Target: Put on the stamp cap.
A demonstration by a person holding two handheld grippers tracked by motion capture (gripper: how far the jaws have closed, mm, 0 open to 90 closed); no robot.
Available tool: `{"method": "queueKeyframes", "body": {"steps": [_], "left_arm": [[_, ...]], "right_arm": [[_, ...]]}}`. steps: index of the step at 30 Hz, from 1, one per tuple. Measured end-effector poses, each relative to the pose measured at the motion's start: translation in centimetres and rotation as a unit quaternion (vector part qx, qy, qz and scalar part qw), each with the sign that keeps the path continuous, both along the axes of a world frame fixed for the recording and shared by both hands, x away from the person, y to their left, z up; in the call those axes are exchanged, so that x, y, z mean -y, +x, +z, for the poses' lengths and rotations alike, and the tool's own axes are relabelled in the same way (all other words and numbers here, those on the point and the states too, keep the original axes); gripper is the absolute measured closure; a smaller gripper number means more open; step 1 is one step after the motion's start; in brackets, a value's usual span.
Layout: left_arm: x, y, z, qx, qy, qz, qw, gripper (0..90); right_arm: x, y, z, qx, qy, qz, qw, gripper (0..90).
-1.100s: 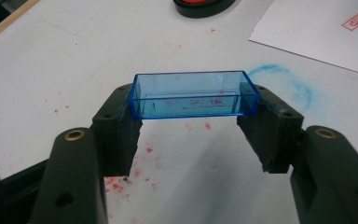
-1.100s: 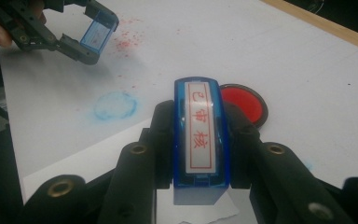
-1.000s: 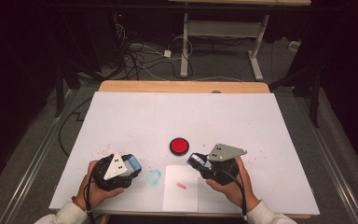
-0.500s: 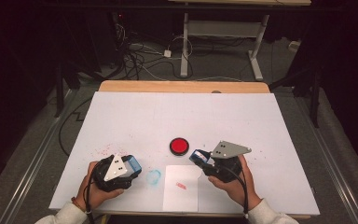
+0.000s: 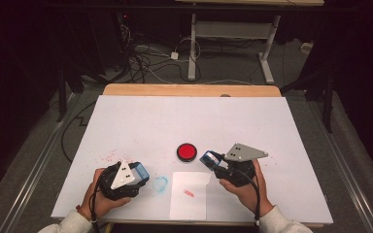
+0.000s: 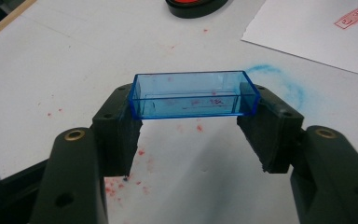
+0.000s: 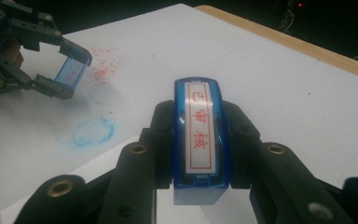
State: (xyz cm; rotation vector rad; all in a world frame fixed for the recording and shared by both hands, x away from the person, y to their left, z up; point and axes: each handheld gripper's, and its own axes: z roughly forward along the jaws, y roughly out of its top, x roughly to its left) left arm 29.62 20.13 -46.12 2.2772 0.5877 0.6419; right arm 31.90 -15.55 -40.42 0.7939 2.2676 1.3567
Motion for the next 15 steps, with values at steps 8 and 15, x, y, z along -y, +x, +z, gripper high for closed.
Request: {"method": "queueKeyframes", "body": {"steps": [8,15], "left_arm": [[0.7,-0.2,0.0,0.003,0.003,-0.008,1.0000,39.1],[1.6,-0.2,0.0,-0.003,0.000,-0.017,0.9999,39.1]], "right_arm": [[0.3,-0.1,0.4,0.007,0.012,-0.011,0.9998,69.4],[0.4,0.1,0.5,0.007,0.024,-0.015,0.9996,69.4]]}}
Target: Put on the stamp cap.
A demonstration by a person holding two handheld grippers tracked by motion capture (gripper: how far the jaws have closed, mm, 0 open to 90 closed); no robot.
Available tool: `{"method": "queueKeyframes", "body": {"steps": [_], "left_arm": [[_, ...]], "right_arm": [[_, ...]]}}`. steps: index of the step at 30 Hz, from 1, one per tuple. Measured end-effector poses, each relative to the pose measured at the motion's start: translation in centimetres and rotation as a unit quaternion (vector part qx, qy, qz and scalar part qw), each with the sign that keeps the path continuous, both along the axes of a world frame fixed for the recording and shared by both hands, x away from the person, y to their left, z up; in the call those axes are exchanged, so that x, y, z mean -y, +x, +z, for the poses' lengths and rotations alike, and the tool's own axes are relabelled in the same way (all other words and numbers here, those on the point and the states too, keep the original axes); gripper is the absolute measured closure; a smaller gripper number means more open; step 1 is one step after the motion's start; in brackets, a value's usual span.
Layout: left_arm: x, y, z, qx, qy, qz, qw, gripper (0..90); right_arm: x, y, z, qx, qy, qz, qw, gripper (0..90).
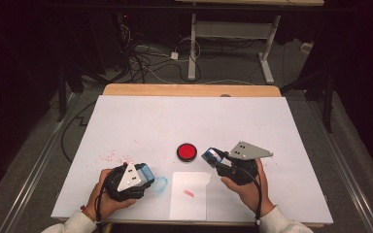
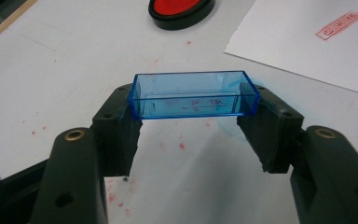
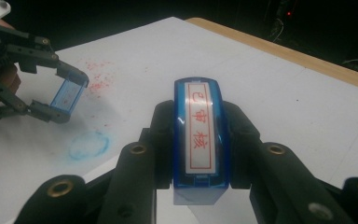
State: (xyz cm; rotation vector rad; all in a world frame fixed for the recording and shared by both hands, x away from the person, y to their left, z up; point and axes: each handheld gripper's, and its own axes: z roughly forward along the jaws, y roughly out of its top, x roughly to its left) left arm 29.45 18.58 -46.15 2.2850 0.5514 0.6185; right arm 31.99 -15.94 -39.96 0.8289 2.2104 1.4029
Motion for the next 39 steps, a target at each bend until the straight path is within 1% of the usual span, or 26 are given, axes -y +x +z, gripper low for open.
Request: {"method": "queueKeyframes", "body": {"steps": [4,11,15,17,20,25,29,37,39], "left_arm": [[0.5,0.0,0.0,0.001,0.001,-0.006,1.0000,39.1],[0.9,0.0,0.1,0.002,-0.004,-0.009,0.9999,39.1],[1.3,0.1,0.2,0.004,-0.007,-0.012,0.9999,39.1],[1.6,0.1,0.2,0.005,-0.004,-0.015,0.9999,39.1],[2.1,0.1,0.1,0.007,-0.007,-0.014,0.9999,39.1],[2.7,0.1,-0.1,0.004,0.002,-0.021,0.9998,39.1],[3.2,0.4,-0.4,0.005,0.007,-0.019,0.9998,39.1],[4.7,1.1,-1.0,0.010,0.019,-0.015,0.9997,39.1],[5.1,1.2,-1.1,0.009,0.021,-0.018,0.9996,39.1]], "right_arm": [[0.0,-0.1,0.1,-0.002,0.004,-0.003,1.0000,69.4],[-0.3,0.0,0.0,-0.002,0.007,-0.001,1.0000,69.4],[-0.6,0.0,0.0,-0.004,0.012,0.001,0.9999,69.4],[-0.9,0.0,0.0,-0.004,0.012,0.003,0.9999,69.4],[-1.3,0.0,-0.1,-0.005,0.012,0.005,0.9999,69.4],[-1.7,0.0,-0.2,-0.006,0.012,0.010,0.9999,69.4],[-1.8,0.1,-0.3,-0.007,0.012,0.008,0.9999,69.4],[-2.2,0.9,-0.7,-0.016,0.021,-0.001,0.9996,69.4],[-2.3,1.0,-0.8,-0.020,0.025,-0.002,0.9995,69.4]]}}
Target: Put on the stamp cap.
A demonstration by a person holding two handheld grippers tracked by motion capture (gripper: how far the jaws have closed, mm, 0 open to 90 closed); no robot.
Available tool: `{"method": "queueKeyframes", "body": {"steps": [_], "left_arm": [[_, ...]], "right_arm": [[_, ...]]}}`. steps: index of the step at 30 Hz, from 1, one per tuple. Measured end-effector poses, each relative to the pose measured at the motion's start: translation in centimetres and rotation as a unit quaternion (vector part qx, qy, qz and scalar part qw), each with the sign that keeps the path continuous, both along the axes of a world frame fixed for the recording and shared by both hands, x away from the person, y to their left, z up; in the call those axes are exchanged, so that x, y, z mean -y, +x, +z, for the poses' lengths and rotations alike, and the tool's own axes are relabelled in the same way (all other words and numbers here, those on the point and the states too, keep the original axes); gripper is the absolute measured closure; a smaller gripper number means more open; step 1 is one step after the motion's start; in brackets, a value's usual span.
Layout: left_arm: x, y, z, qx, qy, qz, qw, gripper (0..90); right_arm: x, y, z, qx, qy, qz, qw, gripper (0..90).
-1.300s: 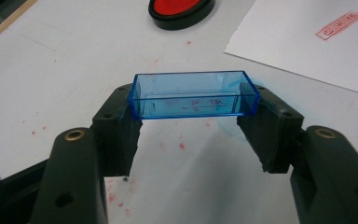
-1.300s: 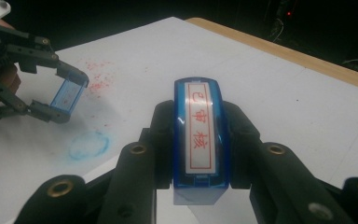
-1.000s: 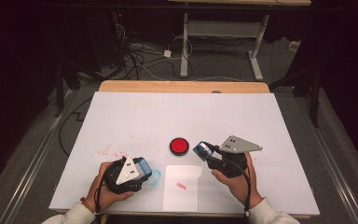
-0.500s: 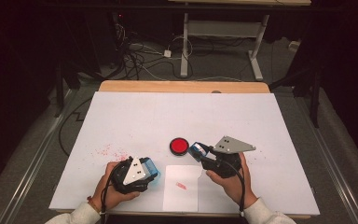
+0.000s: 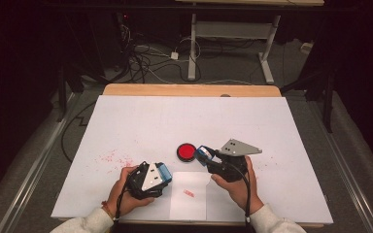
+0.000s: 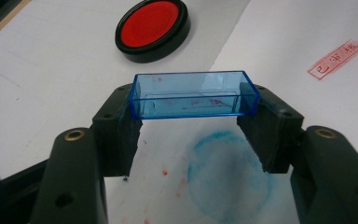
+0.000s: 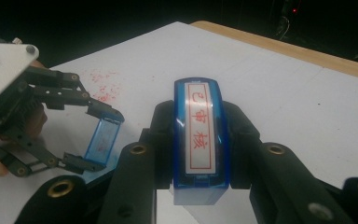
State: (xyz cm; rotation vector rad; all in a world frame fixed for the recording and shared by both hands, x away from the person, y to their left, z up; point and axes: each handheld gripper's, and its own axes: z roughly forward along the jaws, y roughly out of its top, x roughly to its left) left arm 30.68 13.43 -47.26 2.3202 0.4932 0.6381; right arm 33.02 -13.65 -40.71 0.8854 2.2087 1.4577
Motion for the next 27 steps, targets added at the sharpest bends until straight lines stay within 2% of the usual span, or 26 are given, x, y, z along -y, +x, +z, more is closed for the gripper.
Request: {"method": "queueKeyframes", "body": {"steps": [6,14,21,27], "left_arm": [[1.0,0.3,-0.1,0.000,-0.005,-0.004,1.0000,39.1],[2.0,0.5,0.2,0.007,-0.015,-0.009,0.9998,39.1],[2.6,0.6,0.4,0.013,-0.034,-0.002,0.9994,39.1],[3.0,0.8,0.7,0.016,-0.053,0.006,0.9984,39.1]], "right_arm": [[-0.5,0.2,0.0,-0.006,0.009,-0.001,0.9999,69.4],[-1.8,0.2,0.0,-0.014,0.022,0.012,0.9996,69.4],[-2.7,0.0,-0.2,-0.030,0.041,0.017,0.9986,69.4],[-3.4,-0.1,-0.5,-0.036,0.043,0.022,0.9982,69.4]]}}
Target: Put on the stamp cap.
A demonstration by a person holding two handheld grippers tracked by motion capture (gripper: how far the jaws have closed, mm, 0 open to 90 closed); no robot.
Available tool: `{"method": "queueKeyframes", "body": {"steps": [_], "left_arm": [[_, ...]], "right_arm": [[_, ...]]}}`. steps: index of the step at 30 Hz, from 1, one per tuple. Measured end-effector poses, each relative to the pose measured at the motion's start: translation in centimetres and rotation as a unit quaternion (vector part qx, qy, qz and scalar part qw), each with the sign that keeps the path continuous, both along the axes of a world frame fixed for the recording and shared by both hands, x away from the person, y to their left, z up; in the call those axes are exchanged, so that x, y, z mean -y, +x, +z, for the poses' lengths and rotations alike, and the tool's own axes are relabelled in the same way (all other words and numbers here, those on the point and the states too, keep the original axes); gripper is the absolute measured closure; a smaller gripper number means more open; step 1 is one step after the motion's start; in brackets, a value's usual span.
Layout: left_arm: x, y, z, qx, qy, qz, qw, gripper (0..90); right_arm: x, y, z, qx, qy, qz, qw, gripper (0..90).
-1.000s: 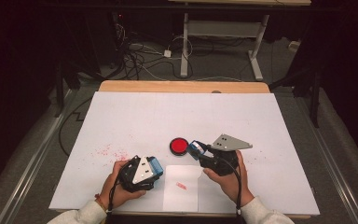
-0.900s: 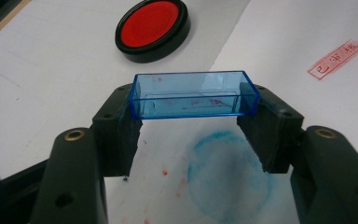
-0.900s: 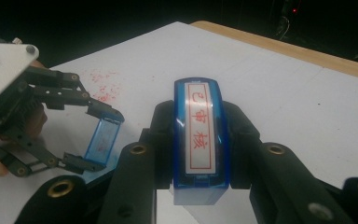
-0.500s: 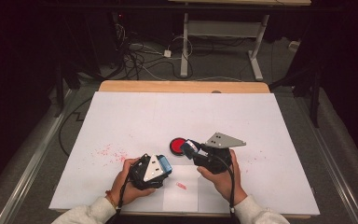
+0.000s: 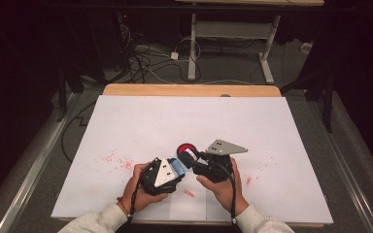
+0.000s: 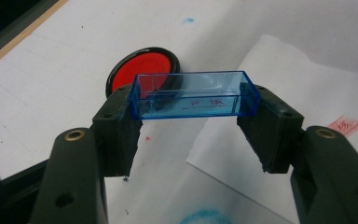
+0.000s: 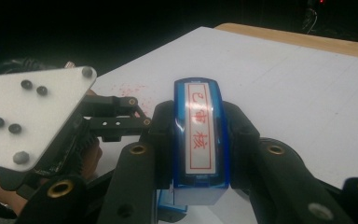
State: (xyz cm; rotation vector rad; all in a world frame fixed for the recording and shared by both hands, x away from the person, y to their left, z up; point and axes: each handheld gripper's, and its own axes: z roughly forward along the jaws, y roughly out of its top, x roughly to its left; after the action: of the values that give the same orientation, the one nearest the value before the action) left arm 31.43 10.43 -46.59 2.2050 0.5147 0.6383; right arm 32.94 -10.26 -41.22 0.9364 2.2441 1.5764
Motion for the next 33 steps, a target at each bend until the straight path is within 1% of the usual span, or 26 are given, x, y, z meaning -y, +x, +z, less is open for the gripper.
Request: {"method": "queueKeyframes", "body": {"steps": [1,2,4,10,11,12,16,18,22,26,28,30,31,33], "left_arm": [[0.1,0.0,0.1,0.001,0.002,0.002,1.0000,39.2],[0.2,0.1,0.1,-0.001,-0.003,0.005,1.0000,39.2],[0.3,0.1,0.3,0.002,-0.007,0.009,0.9999,39.1],[0.5,0.0,0.9,0.007,-0.025,0.020,0.9995,39.1],[0.5,0.1,1.0,0.014,-0.023,0.021,0.9994,39.1],[0.6,0.0,1.0,0.009,-0.024,0.022,0.9994,39.2],[0.8,-0.1,1.0,0.011,-0.032,0.027,0.9990,39.1],[1.0,-0.1,0.9,0.015,-0.031,0.030,0.9990,39.1],[1.2,-0.1,0.7,0.014,-0.033,0.034,0.9988,39.1],[1.3,-0.1,0.7,0.015,-0.038,0.041,0.9983,39.1],[1.3,-0.1,0.7,0.015,-0.039,0.043,0.9982,39.1],[1.2,0.0,0.7,0.016,-0.038,0.045,0.9981,39.1],[1.2,0.0,0.7,0.017,-0.041,0.048,0.9978,39.1],[1.2,0.0,0.8,0.018,-0.041,0.047,0.9979,39.1]], "right_arm": [[-0.1,0.0,-0.1,-0.003,0.000,0.000,1.0000,69.4],[-0.3,0.1,-0.3,-0.007,0.001,0.001,1.0000,69.4],[-0.5,0.1,-0.5,-0.011,0.001,0.002,0.9999,69.4],[-0.9,0.1,-0.7,-0.015,0.001,0.000,0.9999,69.4],[-0.9,0.1,-0.7,-0.013,0.001,-0.001,0.9999,69.4],[-0.9,0.1,-0.7,-0.012,0.000,-0.003,0.9999,69.4],[-0.9,0.2,-0.7,-0.005,-0.001,-0.009,0.9999,69.4],[-0.9,0.3,-0.7,-0.005,-0.002,-0.010,0.9999,69.4],[-1.0,0.5,-0.9,-0.006,-0.005,-0.015,0.9999,69.4],[-1.0,0.5,-0.9,-0.001,-0.006,-0.016,0.9999,69.4],[-1.1,0.5,-0.9,0.001,-0.011,-0.016,0.9998,69.4],[-1.1,0.4,-0.9,0.002,-0.009,-0.017,0.9998,69.4],[-1.1,0.5,-0.9,0.001,-0.008,-0.016,0.9998,69.4],[-1.0,0.5,-1.0,-0.003,-0.004,-0.017,0.9998,69.4]]}}
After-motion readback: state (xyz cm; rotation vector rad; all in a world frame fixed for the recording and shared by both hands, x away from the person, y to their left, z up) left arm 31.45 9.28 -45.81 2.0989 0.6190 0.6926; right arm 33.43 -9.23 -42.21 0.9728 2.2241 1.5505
